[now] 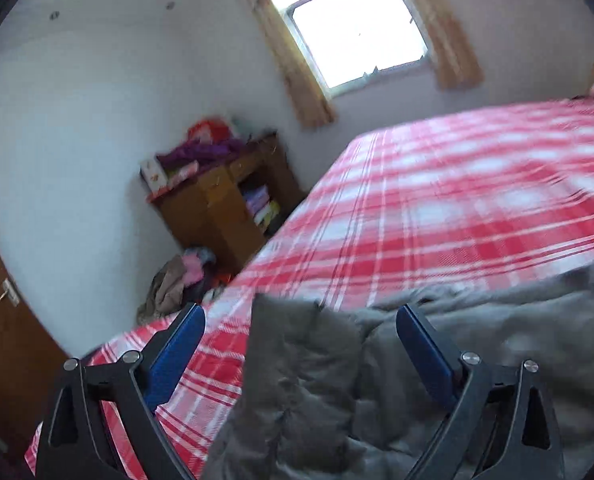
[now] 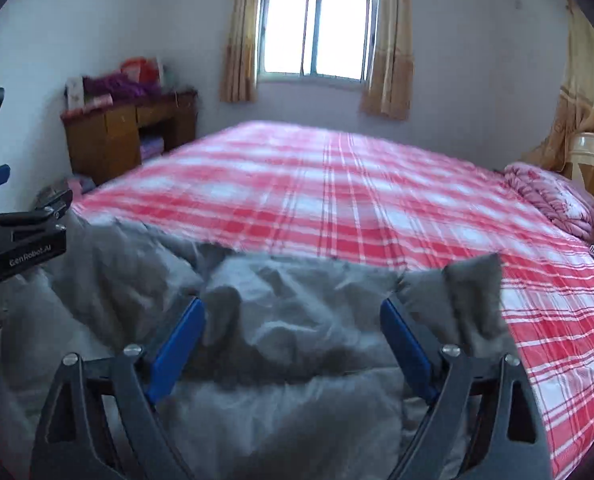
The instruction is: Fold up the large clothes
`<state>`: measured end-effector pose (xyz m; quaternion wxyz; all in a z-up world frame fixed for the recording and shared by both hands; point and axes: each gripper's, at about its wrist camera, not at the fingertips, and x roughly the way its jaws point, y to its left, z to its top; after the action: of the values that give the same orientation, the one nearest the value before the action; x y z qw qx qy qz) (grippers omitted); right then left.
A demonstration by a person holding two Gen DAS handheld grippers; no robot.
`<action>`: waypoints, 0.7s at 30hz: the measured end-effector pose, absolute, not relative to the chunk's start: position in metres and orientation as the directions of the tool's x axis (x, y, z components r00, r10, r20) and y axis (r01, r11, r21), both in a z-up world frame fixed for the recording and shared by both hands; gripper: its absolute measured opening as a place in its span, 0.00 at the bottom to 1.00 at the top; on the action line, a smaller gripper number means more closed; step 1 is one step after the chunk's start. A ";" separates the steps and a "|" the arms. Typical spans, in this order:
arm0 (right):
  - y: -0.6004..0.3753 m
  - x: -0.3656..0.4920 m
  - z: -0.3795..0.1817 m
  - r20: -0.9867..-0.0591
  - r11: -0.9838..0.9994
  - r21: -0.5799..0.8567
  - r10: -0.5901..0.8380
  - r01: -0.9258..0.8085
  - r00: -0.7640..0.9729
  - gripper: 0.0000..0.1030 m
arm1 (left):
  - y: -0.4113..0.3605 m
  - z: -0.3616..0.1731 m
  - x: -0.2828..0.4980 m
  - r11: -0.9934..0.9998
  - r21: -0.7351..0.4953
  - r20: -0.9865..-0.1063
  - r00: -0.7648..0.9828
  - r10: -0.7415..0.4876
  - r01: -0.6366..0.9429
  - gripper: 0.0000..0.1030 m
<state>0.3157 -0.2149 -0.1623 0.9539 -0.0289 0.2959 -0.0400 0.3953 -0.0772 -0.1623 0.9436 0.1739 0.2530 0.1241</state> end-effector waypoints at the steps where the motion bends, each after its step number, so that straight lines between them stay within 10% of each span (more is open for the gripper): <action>1: -0.220 0.322 -0.167 -0.579 0.995 -0.074 -0.102 0.072 0.809 0.89 | -0.075 -0.169 0.406 0.909 0.391 -0.462 0.822 0.333 -0.148 0.94; 21: -0.257 0.359 -0.213 -0.709 0.987 0.084 -0.039 0.139 0.704 0.94 | -0.071 -0.229 0.454 0.899 0.415 -0.593 0.709 0.382 -0.137 0.98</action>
<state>0.3588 -0.2569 -0.2133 0.9208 0.0657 0.3814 -0.0483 0.4538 -0.0706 -0.2290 0.9080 0.1729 0.3540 0.1429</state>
